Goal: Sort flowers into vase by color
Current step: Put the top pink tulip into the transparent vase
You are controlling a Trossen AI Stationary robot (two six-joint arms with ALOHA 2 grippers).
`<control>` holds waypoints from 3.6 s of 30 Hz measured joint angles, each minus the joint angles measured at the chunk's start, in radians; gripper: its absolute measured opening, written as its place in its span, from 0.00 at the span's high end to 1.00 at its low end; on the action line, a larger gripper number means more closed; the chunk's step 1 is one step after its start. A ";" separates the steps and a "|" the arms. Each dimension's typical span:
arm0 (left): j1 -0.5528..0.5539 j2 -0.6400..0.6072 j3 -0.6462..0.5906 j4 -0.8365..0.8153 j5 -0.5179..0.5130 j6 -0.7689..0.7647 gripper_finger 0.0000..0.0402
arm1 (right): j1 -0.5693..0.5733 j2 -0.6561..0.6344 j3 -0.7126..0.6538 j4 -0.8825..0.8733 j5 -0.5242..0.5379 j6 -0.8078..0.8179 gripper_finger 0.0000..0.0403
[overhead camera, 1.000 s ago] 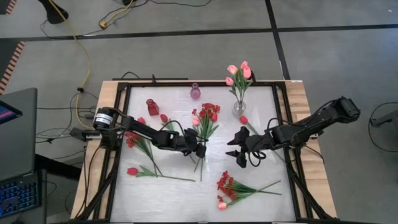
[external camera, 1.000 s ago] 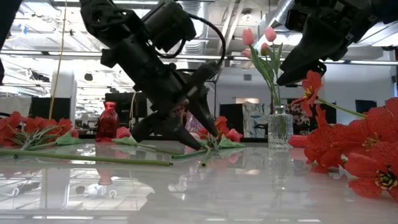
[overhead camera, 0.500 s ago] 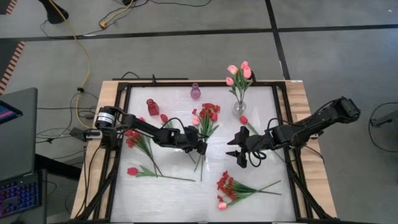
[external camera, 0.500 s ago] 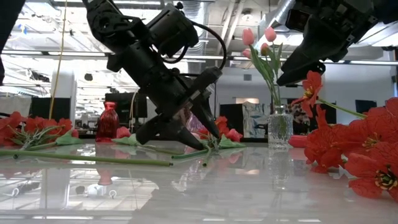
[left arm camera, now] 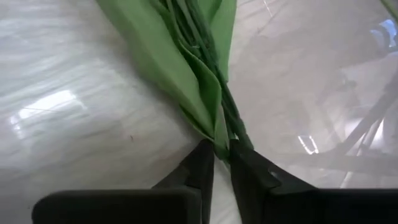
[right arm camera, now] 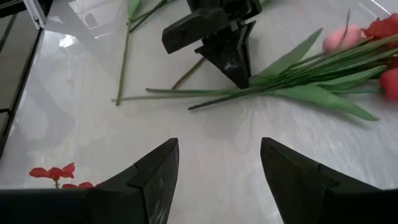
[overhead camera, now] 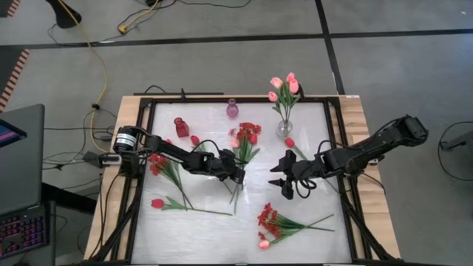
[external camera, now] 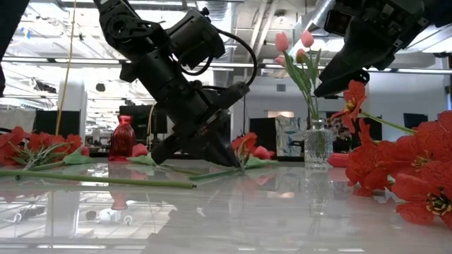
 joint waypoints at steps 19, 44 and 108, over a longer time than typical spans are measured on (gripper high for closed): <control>0.004 -0.125 -0.005 0.005 -0.063 0.174 1.00 | 0.010 0.000 0.000 -0.001 -0.012 0.057 0.37; -0.129 -0.527 -0.004 0.210 -0.079 0.824 1.00 | -0.001 0.000 0.000 0.421 -0.012 -0.215 0.37; -0.093 -0.441 -0.003 0.532 0.083 0.851 1.00 | -0.053 0.145 0.156 0.626 -0.144 -0.312 0.39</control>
